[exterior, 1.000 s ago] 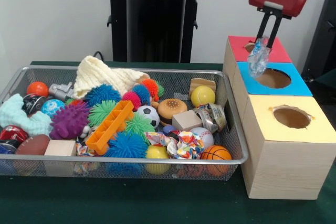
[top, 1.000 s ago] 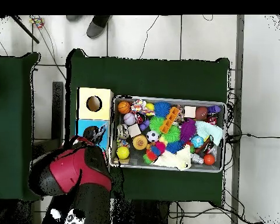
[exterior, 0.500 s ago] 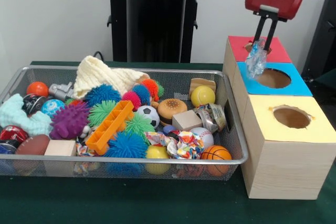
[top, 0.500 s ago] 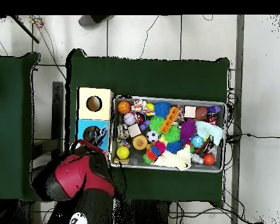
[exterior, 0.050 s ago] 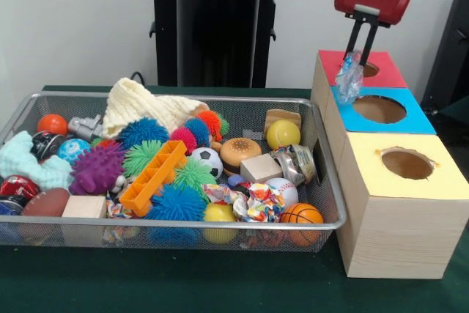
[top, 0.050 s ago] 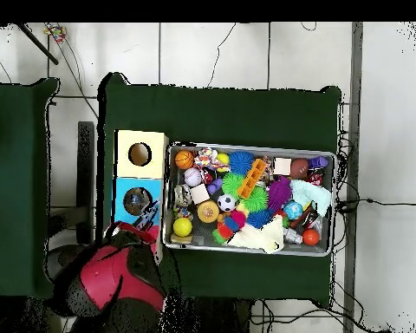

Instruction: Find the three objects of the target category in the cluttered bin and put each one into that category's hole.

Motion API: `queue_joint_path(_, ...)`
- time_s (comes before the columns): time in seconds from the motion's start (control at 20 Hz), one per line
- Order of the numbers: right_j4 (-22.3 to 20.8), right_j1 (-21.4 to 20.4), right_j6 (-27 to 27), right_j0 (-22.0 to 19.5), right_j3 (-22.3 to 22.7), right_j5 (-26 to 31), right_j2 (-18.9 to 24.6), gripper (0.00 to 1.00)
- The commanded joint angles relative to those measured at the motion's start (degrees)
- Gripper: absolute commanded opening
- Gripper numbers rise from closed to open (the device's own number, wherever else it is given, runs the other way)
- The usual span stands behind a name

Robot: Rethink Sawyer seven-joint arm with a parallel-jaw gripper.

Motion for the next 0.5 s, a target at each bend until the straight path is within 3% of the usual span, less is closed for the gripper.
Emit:
queue_joint_path(0.05, 4.2, 2.4, 12.2, 6.4, 3.1, -0.2, -1.3, 0.00)
queue_joint_path(0.35, 7.6, 3.3, 11.5, 10.1, 0.6, 3.4, -1.8, 0.00)
queue_joint_path(0.5, 9.9, 3.6, 11.1, 10.7, 0.6, 2.4, -0.5, 0.00)
